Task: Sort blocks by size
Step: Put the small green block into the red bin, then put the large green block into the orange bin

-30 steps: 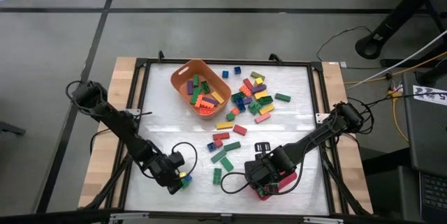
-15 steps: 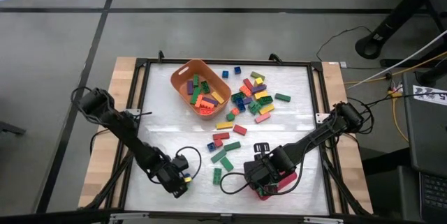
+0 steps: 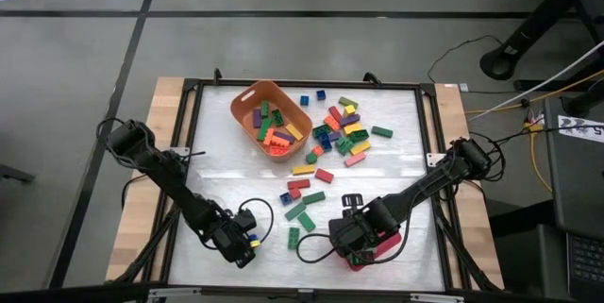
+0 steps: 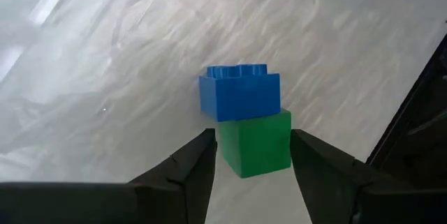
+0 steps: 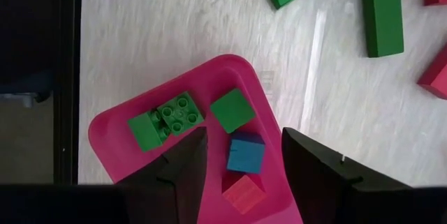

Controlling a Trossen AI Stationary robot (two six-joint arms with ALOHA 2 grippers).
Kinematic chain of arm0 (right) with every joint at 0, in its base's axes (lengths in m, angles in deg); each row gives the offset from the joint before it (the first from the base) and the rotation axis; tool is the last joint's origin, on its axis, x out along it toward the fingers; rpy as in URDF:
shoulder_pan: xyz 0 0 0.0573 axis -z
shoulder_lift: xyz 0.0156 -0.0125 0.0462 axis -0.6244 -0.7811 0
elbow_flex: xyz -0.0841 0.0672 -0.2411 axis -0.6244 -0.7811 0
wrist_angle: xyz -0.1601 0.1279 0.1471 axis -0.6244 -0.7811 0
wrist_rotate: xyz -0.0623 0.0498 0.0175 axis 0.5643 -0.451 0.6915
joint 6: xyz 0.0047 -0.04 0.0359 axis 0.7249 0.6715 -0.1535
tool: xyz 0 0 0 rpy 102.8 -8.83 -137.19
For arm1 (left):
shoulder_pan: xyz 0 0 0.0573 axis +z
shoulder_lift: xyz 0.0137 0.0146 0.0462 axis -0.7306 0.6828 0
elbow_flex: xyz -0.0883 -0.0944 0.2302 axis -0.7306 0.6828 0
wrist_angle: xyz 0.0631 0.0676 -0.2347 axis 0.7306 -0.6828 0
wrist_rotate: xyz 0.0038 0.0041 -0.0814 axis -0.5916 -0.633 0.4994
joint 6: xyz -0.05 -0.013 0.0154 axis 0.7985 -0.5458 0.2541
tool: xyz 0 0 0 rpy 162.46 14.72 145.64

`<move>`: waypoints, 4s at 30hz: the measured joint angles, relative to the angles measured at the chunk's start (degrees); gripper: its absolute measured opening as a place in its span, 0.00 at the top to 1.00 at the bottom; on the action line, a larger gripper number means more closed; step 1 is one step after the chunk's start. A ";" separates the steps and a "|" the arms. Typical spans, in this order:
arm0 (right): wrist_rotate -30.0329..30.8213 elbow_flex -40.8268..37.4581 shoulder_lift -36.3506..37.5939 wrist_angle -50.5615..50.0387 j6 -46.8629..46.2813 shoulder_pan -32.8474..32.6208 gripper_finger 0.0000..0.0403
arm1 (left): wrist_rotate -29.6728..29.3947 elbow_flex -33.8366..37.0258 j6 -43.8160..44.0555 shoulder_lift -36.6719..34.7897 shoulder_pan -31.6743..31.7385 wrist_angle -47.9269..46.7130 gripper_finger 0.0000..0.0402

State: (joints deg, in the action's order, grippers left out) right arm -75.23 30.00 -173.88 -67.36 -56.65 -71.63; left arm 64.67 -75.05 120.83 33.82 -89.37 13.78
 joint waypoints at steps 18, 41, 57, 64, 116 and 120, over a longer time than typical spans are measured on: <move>-0.04 0.00 0.00 0.07 0.00 0.01 0.55 | -0.11 -3.25 -2.14 4.25 -0.07 0.06 0.58; -0.07 0.00 0.00 0.23 -0.17 0.00 0.55 | 0.24 -4.11 -12.21 9.33 -0.68 0.34 0.58; 3.95 0.00 0.00 -1.42 8.23 1.22 0.55 | -0.05 -3.85 -19.49 -0.32 2.15 0.48 0.71; 4.02 0.00 0.00 -11.71 8.54 4.91 0.55 | -2.67 -3.88 -29.71 -5.24 8.34 2.09 0.70; 6.57 -53.07 42.21 20.98 30.10 62.46 0.55 | 4.77 -22.38 -80.76 30.99 22.99 60.02 0.50; 2.95 -53.20 42.21 23.19 31.55 67.17 0.55 | 4.76 -22.38 -80.77 30.66 23.15 59.37 0.47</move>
State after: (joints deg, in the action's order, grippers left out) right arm -72.28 -23.20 -131.67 -44.17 -25.10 -4.46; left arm 69.43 -97.43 40.06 64.48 -66.22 73.15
